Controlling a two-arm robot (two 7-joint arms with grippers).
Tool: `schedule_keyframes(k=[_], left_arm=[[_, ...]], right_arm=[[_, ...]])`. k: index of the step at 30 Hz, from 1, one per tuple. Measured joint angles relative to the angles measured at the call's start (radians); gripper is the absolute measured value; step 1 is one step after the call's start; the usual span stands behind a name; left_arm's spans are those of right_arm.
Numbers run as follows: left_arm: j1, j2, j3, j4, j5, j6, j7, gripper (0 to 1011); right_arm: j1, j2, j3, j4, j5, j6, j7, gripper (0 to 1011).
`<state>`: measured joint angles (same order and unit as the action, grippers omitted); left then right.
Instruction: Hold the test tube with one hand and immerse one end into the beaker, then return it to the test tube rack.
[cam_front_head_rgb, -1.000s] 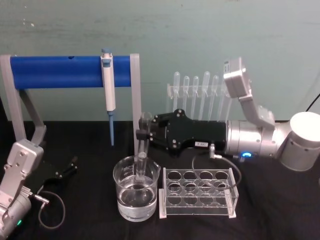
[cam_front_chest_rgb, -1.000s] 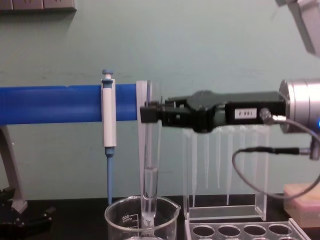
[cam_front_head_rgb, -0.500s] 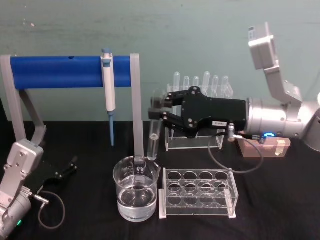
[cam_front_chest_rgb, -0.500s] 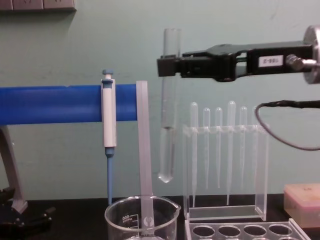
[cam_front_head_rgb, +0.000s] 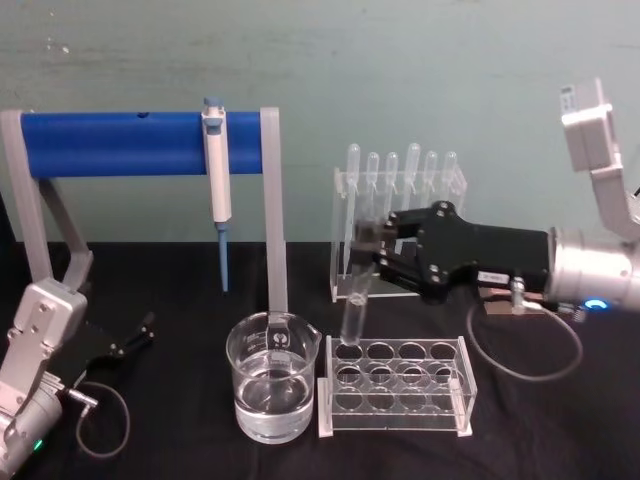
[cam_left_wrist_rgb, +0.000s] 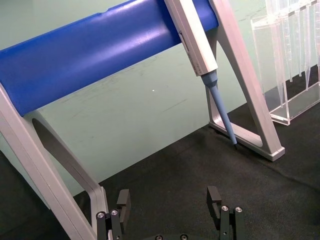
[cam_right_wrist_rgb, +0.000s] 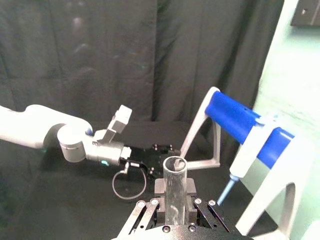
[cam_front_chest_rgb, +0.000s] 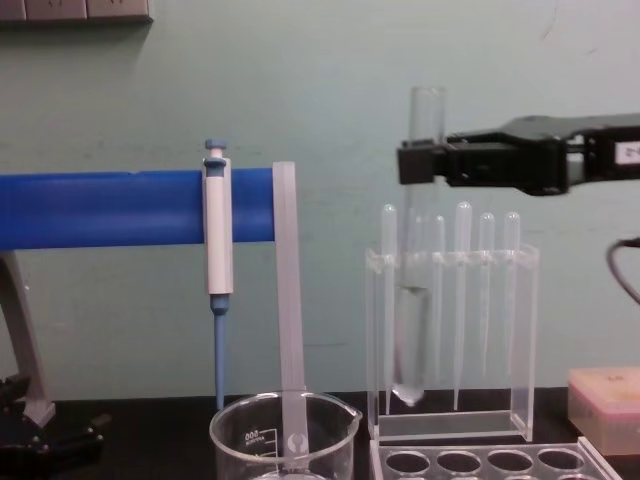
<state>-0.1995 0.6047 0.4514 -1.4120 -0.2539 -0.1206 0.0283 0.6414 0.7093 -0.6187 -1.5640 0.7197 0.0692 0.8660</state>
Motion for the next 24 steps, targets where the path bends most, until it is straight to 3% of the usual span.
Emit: schedule_keyframes(k=[11, 24], left_arm=[[0.0, 0.0, 0.0, 0.0, 0.0, 0.0, 0.0, 1000], [0.0, 0.0, 0.0, 0.0, 0.0, 0.0, 0.0, 1000]], right_arm=[[-0.096, 0.063, 0.04, -0.038, 0.016, -0.038, -0.028, 224], [-0.131, 0.045, 0.06, 0.002, -0.025, -0.087, -0.037, 224]])
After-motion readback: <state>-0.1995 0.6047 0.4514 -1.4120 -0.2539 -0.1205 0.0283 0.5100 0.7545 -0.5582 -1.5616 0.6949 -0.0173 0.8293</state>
